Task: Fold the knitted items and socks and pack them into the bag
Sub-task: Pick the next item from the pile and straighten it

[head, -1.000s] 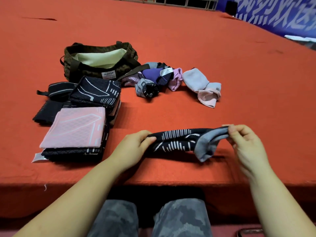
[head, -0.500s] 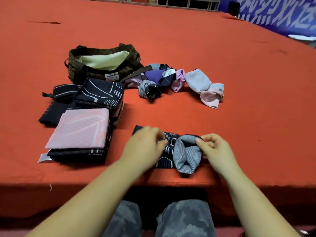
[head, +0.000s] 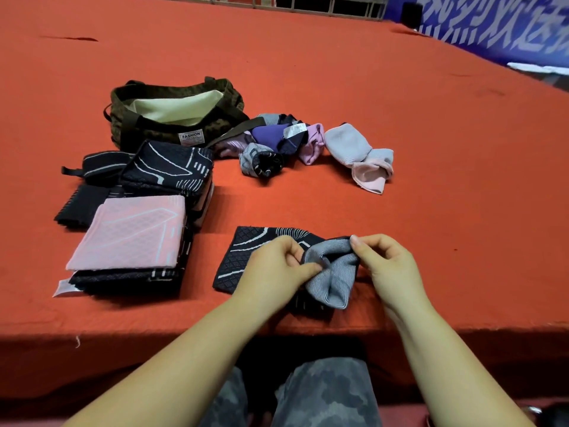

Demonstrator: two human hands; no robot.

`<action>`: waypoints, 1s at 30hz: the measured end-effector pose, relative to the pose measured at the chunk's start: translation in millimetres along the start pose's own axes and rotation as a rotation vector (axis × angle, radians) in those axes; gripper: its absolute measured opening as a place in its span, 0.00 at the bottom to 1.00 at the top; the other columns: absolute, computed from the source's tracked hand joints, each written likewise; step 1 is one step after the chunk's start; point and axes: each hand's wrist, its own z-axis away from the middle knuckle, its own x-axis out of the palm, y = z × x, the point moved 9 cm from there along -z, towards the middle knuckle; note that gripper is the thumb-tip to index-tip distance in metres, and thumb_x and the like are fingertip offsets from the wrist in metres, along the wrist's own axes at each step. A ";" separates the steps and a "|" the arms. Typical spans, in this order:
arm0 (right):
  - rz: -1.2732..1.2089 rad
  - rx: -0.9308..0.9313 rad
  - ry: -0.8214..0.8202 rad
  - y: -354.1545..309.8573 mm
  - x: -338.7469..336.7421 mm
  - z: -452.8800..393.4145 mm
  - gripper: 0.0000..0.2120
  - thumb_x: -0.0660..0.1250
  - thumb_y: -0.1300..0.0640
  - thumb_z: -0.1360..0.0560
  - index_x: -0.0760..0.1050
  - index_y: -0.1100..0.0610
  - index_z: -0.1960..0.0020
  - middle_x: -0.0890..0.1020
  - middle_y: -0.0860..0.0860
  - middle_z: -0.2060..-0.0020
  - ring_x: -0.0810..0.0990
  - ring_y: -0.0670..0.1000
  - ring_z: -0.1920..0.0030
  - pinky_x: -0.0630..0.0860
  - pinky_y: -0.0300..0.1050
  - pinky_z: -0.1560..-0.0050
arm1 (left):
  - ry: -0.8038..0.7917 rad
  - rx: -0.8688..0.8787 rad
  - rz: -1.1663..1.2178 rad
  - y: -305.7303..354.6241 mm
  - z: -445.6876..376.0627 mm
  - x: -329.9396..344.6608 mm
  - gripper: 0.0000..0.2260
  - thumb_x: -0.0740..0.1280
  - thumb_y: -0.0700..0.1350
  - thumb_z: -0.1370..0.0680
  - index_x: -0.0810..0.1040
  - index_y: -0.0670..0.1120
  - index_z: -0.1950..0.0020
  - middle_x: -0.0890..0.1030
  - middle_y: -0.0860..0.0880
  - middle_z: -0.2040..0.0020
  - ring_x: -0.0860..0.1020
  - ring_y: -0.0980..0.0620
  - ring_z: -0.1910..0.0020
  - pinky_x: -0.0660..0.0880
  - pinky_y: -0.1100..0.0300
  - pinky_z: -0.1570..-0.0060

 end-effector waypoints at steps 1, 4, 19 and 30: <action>-0.015 -0.007 0.022 -0.9 -2.0 -1.1 0.07 0.71 0.58 0.29 0.77 0.54 0.65 0.79 0.45 0.70 0.74 0.44 0.65 0.71 0.42 0.57 | 0.070 0.063 -0.114 10.9 2.2 -12.4 0.11 0.74 0.44 0.31 0.71 0.50 0.64 0.74 0.54 0.72 0.72 0.56 0.71 0.67 0.62 0.67; -0.031 -0.033 0.036 -7.3 -0.6 0.0 0.07 0.72 0.57 0.29 0.76 0.54 0.65 0.78 0.44 0.72 0.73 0.44 0.67 0.70 0.41 0.59 | 0.201 0.237 -0.397 47.4 10.6 -42.2 0.07 0.68 0.41 0.30 0.71 0.50 0.61 0.76 0.53 0.66 0.74 0.51 0.62 0.66 0.60 0.62; 0.074 -0.159 0.094 -22.1 -0.4 28.4 0.15 0.68 0.37 0.31 0.72 0.45 0.50 0.79 0.47 0.51 0.77 0.49 0.48 0.74 0.40 0.46 | 0.044 -0.196 0.680 26.3 -0.3 -3.4 0.10 0.71 0.36 0.26 0.70 0.45 0.55 0.74 0.47 0.65 0.75 0.59 0.79 0.76 0.66 0.75; 0.640 -0.815 0.213 -60.2 23.3 71.1 0.20 0.69 0.42 0.32 0.70 0.50 0.46 0.78 0.49 0.46 0.73 0.50 0.43 0.64 0.46 0.37 | -0.053 -0.343 0.782 29.6 -11.5 -2.5 0.14 0.71 0.41 0.26 0.72 0.41 0.43 0.75 0.48 0.62 0.75 0.61 0.78 0.74 0.69 0.76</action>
